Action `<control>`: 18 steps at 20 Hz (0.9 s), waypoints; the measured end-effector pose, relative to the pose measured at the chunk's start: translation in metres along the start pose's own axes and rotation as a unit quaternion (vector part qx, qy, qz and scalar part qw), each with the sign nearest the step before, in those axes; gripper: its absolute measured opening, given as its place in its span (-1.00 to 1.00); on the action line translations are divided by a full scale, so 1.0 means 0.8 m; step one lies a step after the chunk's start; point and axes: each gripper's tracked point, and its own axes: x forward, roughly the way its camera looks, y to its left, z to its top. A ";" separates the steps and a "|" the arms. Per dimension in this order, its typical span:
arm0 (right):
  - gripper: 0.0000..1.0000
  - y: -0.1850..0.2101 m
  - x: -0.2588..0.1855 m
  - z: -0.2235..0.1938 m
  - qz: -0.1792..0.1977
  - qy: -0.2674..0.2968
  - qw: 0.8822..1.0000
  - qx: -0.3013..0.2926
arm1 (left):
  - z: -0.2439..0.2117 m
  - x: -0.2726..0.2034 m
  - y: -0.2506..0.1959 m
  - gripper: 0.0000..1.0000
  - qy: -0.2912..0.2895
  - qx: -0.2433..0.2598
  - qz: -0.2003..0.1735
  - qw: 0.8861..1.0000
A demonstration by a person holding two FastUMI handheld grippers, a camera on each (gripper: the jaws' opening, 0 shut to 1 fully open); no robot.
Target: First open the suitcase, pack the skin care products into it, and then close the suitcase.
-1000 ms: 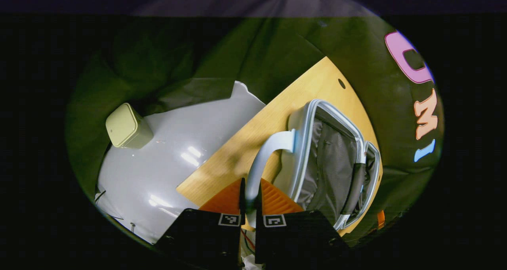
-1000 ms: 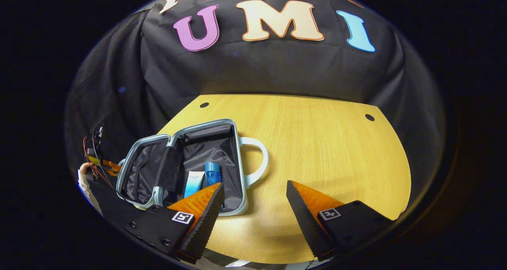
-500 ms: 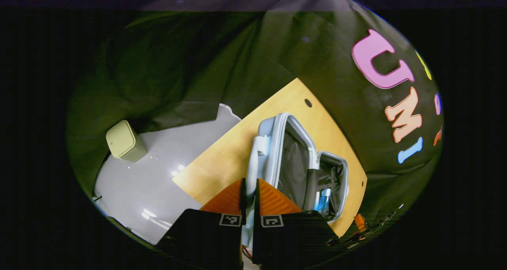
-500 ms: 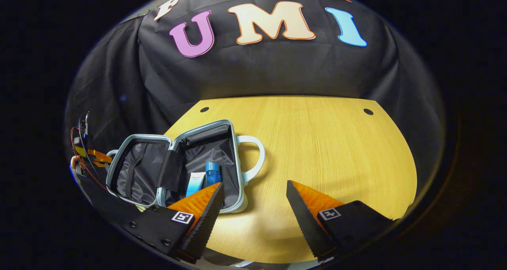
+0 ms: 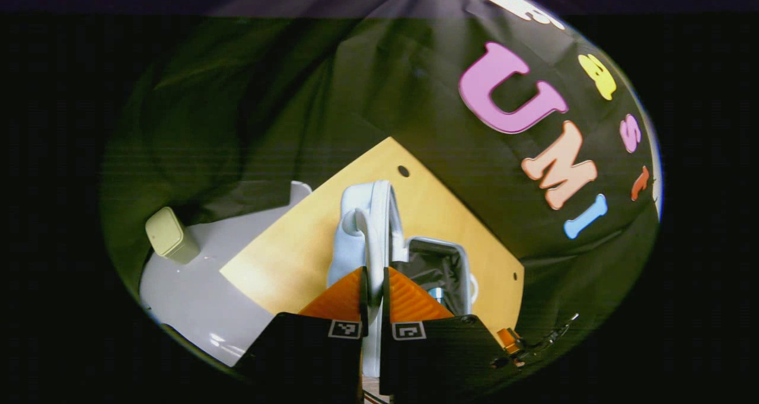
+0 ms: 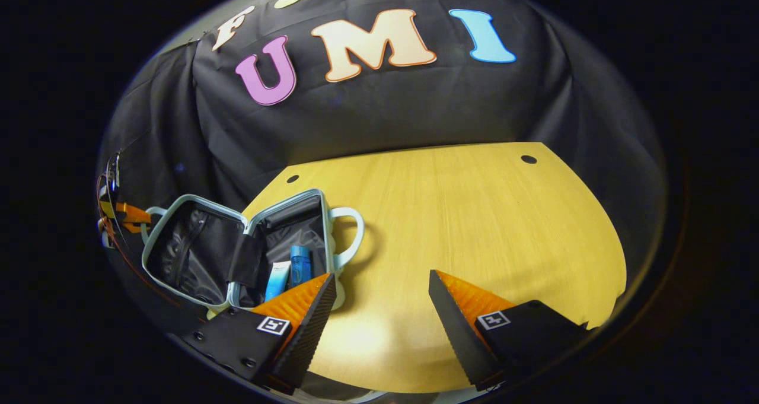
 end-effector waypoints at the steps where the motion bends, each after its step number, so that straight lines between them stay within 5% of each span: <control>1: 0.97 -0.009 -0.004 0.003 0.000 -0.002 1.000 0.005 | 0.000 -0.001 -0.019 -0.92 -0.002 0.009 -0.010 1.000; 6: 0.97 -0.048 -0.013 0.014 0.001 -0.016 0.999 0.036 | -0.009 0.010 -0.122 -0.90 0.003 0.056 -0.058 0.997; 10: 0.97 -0.072 -0.024 0.011 -0.015 -0.028 0.999 0.003 | -0.027 0.042 -0.200 -0.90 0.023 0.081 -0.100 0.991; 18: 0.97 -0.086 -0.032 0.034 -0.029 -0.050 0.998 0.009 | -0.113 0.136 -0.321 -0.89 0.122 0.114 -0.180 0.969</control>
